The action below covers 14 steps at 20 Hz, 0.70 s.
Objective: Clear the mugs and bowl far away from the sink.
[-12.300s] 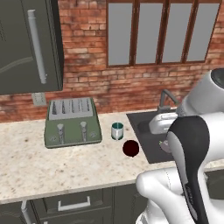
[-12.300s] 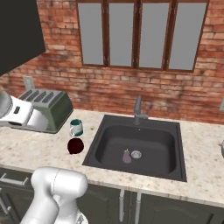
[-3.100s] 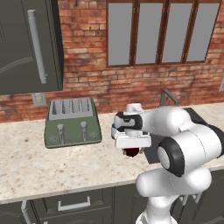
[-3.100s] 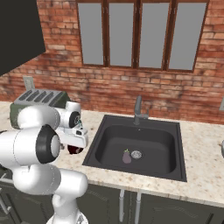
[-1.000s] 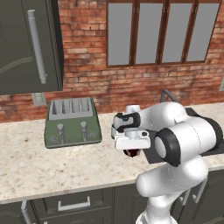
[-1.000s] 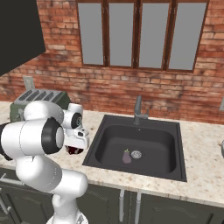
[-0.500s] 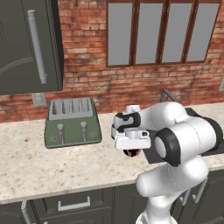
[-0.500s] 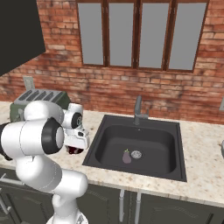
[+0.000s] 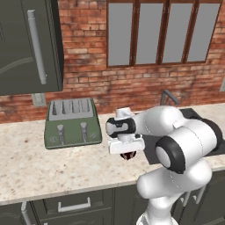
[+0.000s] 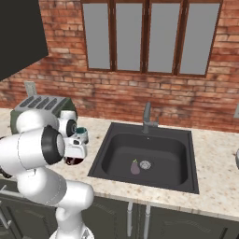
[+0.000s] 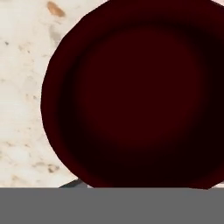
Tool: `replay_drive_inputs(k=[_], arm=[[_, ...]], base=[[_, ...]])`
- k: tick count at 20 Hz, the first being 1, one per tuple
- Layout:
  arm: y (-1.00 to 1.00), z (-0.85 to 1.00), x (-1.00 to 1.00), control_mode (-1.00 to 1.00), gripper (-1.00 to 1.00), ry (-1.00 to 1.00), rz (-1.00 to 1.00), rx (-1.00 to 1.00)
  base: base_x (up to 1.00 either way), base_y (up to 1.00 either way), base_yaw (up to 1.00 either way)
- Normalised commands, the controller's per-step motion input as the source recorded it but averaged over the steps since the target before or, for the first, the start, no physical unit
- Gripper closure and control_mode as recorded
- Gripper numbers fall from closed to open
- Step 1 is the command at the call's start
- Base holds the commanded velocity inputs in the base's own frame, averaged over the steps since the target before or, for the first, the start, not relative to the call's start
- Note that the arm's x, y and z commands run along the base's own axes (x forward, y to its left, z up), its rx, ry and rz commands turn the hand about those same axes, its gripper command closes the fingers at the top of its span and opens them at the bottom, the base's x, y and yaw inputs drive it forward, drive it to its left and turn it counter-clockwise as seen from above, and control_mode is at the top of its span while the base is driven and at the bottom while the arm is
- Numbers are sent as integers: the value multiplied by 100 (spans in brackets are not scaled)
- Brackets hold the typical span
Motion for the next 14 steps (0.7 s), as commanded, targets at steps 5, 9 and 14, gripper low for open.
replay_drive_inputs(k=[5,9,14], arm=[[-1,27,-18,-100,100,0,11,-1],[-18,48,-46,-100,100,0,3,0],[-40,62,-42,-100,100,0,-1,6]], base=[[0,0,0],[0,0,0],[0,0,0]])
